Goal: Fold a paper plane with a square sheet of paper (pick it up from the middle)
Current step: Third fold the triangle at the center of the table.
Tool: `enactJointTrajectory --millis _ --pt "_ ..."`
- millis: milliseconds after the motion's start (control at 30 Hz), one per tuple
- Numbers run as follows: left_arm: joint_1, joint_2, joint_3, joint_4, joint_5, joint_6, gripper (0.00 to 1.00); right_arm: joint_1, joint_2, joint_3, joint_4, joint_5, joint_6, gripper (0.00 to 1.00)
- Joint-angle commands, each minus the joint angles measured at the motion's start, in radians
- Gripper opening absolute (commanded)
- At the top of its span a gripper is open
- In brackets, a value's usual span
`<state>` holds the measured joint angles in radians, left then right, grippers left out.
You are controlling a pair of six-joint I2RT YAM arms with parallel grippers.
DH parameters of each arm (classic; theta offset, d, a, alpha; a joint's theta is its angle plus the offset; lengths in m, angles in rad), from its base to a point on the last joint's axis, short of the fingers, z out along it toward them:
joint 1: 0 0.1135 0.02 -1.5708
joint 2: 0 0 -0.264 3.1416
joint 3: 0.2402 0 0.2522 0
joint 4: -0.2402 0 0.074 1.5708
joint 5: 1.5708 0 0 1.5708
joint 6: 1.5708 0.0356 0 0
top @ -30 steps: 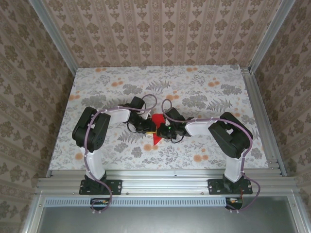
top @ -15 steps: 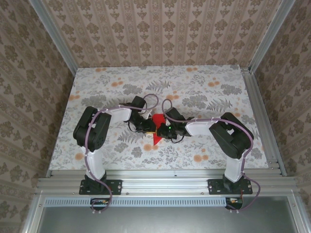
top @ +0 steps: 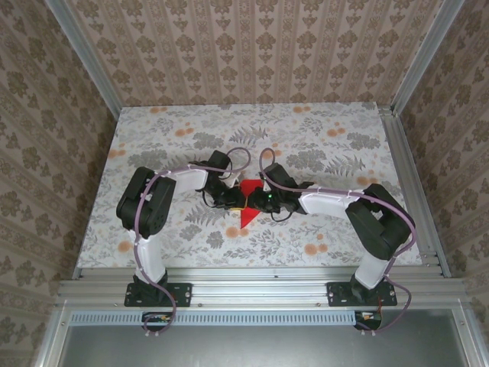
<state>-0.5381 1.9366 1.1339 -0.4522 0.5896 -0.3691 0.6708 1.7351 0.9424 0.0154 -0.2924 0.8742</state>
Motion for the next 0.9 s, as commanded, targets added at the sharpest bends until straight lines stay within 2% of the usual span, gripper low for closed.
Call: enactJointTrajectory --millis 0,400,600,867 --pt "-0.013 0.094 -0.036 -0.049 -0.181 0.035 0.16 -0.008 0.02 -0.016 -0.019 0.031 -0.001 0.17" --pt "-0.015 0.101 -0.027 -0.067 -0.21 0.053 0.16 -0.023 0.093 -0.009 -0.044 0.067 -0.01 0.16" --pt "-0.019 0.109 -0.022 -0.087 -0.242 0.065 0.16 -0.034 0.095 -0.021 -0.109 0.115 -0.026 0.15" --pt "-0.027 0.126 -0.011 -0.098 -0.258 0.071 0.16 -0.062 0.079 -0.059 -0.11 0.146 -0.017 0.15"
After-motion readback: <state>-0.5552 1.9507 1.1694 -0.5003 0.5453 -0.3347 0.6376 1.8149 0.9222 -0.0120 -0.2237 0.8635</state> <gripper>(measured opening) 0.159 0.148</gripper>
